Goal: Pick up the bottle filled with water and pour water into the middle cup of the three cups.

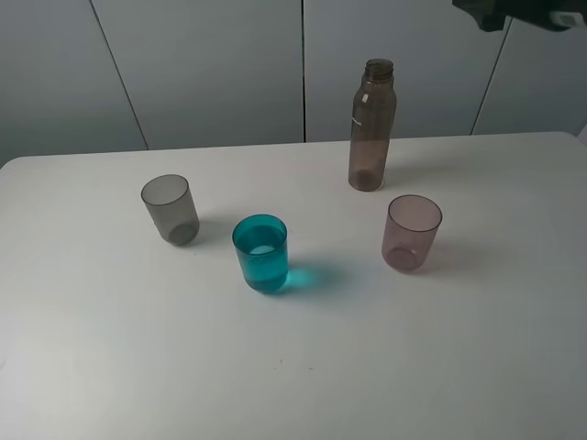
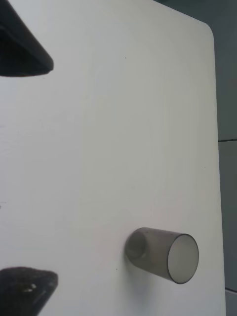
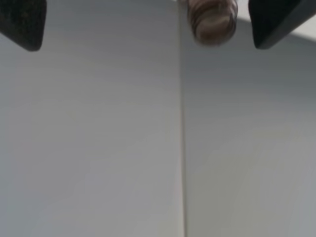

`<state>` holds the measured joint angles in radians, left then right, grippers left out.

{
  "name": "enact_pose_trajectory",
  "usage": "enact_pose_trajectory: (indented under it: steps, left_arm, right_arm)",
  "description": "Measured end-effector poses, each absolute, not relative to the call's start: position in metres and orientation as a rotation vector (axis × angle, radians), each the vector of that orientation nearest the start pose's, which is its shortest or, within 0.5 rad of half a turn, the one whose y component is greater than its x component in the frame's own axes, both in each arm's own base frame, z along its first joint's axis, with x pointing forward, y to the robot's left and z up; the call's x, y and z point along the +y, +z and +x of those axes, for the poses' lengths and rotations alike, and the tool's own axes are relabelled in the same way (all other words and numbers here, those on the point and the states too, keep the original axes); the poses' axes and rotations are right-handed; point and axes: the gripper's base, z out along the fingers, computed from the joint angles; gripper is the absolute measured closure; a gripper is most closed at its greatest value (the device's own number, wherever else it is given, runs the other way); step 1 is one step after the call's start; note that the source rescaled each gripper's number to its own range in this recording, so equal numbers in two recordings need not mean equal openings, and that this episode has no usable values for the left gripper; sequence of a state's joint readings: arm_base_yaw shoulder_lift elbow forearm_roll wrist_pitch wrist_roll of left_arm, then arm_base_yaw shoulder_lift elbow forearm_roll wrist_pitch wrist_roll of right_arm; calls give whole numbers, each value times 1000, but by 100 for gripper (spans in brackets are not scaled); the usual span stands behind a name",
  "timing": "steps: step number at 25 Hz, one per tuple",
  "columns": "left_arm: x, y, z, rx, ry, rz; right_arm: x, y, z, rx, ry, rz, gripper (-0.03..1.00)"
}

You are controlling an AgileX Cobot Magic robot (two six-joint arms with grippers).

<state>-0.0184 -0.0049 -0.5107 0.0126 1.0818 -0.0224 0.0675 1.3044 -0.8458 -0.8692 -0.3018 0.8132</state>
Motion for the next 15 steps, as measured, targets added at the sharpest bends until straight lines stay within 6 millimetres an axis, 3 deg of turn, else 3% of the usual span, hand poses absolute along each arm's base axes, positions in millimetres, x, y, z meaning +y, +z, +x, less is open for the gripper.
enact_pose_trajectory:
  steps: [3,6,11,15]
  left_arm:
    - [1,278,-8,2050,-10,-5]
    - [1,278,-8,2050,-10,-5]
    - [1,278,-8,2050,-9,-3]
    - [1,278,-8,2050,-9,-3]
  right_arm:
    - [38,358,248,1689,108,-181,34]
    - [36,377,204,1727,12,-221,34]
    - [27,374,133,1977,-10,-372,35]
    - [24,366,87,2129,92,-425,35]
